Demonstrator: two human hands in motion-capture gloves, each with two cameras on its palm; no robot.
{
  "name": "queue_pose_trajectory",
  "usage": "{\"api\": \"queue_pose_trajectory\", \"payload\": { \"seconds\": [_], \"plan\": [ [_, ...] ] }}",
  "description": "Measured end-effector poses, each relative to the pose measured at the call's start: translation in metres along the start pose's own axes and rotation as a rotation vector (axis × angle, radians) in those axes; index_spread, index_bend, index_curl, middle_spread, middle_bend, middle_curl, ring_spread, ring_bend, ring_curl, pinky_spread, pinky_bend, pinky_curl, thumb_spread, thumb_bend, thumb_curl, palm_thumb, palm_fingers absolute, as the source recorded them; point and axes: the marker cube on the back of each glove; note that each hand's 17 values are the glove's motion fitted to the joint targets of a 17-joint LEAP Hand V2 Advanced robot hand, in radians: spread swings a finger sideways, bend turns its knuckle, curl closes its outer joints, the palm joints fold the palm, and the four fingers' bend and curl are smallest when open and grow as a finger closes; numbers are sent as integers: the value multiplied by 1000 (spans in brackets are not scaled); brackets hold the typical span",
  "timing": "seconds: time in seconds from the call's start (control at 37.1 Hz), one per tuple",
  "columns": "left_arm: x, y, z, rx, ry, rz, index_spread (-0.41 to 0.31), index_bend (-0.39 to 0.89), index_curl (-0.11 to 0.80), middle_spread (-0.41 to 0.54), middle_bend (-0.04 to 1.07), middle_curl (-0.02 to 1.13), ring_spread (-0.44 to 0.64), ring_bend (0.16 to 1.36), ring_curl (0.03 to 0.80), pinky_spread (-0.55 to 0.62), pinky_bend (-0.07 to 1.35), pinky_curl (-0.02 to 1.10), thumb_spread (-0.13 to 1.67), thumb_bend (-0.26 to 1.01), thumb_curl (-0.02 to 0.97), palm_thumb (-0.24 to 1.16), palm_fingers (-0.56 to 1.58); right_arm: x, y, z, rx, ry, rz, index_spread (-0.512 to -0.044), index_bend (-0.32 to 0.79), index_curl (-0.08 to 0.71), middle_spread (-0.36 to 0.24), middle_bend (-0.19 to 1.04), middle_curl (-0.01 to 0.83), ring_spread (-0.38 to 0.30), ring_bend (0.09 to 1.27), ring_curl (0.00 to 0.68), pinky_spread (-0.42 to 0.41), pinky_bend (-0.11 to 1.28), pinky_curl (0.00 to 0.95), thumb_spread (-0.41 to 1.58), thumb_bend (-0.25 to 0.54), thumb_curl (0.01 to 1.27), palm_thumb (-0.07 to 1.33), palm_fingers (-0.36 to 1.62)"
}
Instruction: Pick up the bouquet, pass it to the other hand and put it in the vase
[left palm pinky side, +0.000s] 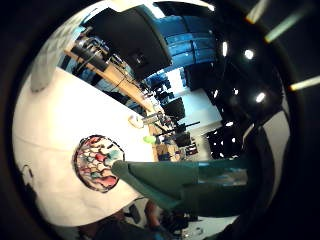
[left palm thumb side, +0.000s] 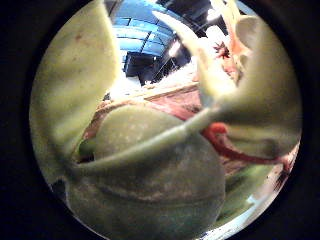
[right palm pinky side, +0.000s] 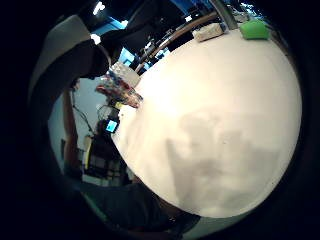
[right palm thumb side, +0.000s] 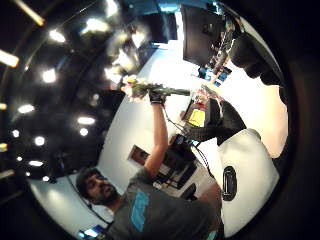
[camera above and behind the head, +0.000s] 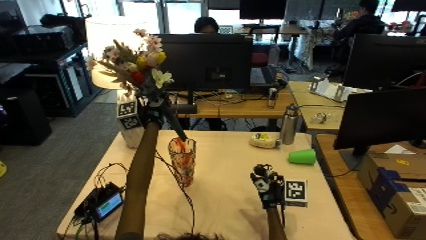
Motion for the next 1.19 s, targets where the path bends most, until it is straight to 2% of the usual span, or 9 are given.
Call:
{"api": "queue_pose_trajectory", "payload": {
  "seconds": [0.22,0.38,0.59,0.65,0.73,0.76,0.78,0.94,1.19],
  "plan": [
    [-71,-14,-12,64,100,-229,-345,261,528,-365,704,579,-353,774,470,-339,391,429,815,-40,504,714,1138,-11,-4,7,-17,3,-230,-286,106,302,-158,304,465,-173,527,411,124,369,364,869,-24,621,894,1040],
    [-87,0,-18,57,-22,-289,-329,170,505,-350,632,566,-341,717,457,-315,354,416,875,-30,467,714,1136,-18,3,12,-28,-20,-88,-287,113,298,-159,296,467,-168,497,409,143,346,363,882,-23,611,899,1031],
    [-99,4,-19,-120,-129,-267,-316,135,465,-346,573,556,-338,701,454,-326,388,426,929,-34,420,677,1188,-18,7,21,-48,16,-39,-287,109,292,-158,285,467,-160,469,407,163,327,363,891,-24,601,901,1034],
    [-101,5,-19,-193,-115,-254,-253,35,426,-304,489,536,-310,667,450,-158,293,414,935,-19,416,696,699,-25,5,25,-53,-12,-102,-286,112,292,-158,281,468,-159,460,406,171,320,364,892,-24,599,902,1025],
    [-107,4,-22,-250,-121,-227,-141,3,393,-153,308,551,-139,666,507,65,454,501,930,-17,412,720,217,-33,-1,28,-52,-32,-248,-286,111,291,-159,279,468,-159,456,407,179,310,365,893,-24,596,902,1026],
    [-105,6,-23,-251,-129,-218,-161,58,392,-205,394,568,-192,684,499,65,407,476,933,-19,410,721,413,-33,0,29,-53,-25,-232,-286,112,290,-159,278,469,-159,455,407,180,303,363,894,-24,595,902,1026],
    [-101,10,-24,-247,-138,-209,-99,-23,344,-104,237,480,-67,633,441,141,457,460,923,-24,407,722,182,-32,1,29,-55,-14,-187,-286,111,289,-159,277,469,-159,454,407,185,301,363,896,-25,594,901,1027],
    [-77,34,-36,-193,-163,-145,32,-16,244,112,177,404,176,672,399,338,591,442,884,-38,398,710,24,-27,4,32,-57,43,-118,-286,114,288,-156,269,469,-158,445,408,193,279,362,902,-25,588,899,1023],
    [-70,50,-47,-130,-155,-88,76,63,182,215,225,382,310,727,366,449,646,416,868,-43,381,669,19,-35,5,40,-73,-6,-208,-286,110,285,-155,260,469,-158,435,411,206,257,365,906,-24,583,898,1023]
  ]
}}
